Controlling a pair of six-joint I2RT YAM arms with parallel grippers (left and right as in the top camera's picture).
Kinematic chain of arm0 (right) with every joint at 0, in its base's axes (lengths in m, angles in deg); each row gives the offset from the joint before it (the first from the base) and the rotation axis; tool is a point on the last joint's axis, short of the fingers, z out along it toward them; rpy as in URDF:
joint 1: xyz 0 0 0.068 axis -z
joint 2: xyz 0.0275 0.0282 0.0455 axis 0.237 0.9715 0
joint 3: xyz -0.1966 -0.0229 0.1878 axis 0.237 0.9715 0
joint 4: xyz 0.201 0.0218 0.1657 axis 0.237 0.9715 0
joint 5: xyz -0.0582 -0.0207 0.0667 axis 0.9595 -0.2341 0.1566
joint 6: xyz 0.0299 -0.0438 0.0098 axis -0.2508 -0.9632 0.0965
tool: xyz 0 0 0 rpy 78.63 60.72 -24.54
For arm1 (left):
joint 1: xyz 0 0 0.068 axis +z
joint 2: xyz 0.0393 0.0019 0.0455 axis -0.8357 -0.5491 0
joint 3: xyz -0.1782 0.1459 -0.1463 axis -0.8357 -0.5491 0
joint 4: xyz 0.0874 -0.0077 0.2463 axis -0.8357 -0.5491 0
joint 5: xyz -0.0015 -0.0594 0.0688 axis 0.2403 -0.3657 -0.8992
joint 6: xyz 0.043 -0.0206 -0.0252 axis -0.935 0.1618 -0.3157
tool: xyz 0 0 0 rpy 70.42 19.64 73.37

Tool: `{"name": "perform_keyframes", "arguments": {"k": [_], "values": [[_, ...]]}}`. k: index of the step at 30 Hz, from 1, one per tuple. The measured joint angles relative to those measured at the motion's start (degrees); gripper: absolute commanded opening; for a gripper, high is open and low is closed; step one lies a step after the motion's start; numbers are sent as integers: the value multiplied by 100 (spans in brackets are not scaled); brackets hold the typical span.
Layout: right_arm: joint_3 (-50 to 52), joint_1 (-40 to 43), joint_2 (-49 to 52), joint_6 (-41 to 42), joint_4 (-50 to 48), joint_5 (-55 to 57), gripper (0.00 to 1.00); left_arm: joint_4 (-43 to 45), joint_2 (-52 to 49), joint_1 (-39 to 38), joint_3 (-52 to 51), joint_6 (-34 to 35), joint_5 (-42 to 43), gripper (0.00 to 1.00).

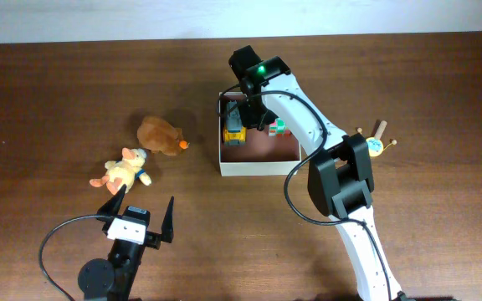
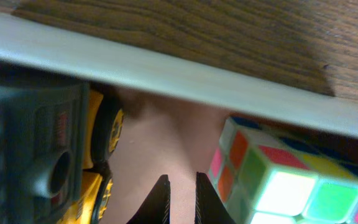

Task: Pack container
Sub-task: 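Lower the cube into the box beside the truck and release, then raise right gripper and move right toward the yellow drum rattle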

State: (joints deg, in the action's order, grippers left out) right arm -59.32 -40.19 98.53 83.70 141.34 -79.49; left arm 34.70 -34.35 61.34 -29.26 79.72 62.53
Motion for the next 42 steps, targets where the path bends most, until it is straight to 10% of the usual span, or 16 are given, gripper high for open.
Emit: {"name": "perform_keyframes", "arguments": {"k": [31, 42], "values": [[-1248, 186, 55, -468, 1115, -44, 11, 0, 0, 0, 0, 0, 0, 99], [-3980, 280, -87, -466, 2732, -192, 78, 2, 0, 0, 0, 0, 0, 99]]}}
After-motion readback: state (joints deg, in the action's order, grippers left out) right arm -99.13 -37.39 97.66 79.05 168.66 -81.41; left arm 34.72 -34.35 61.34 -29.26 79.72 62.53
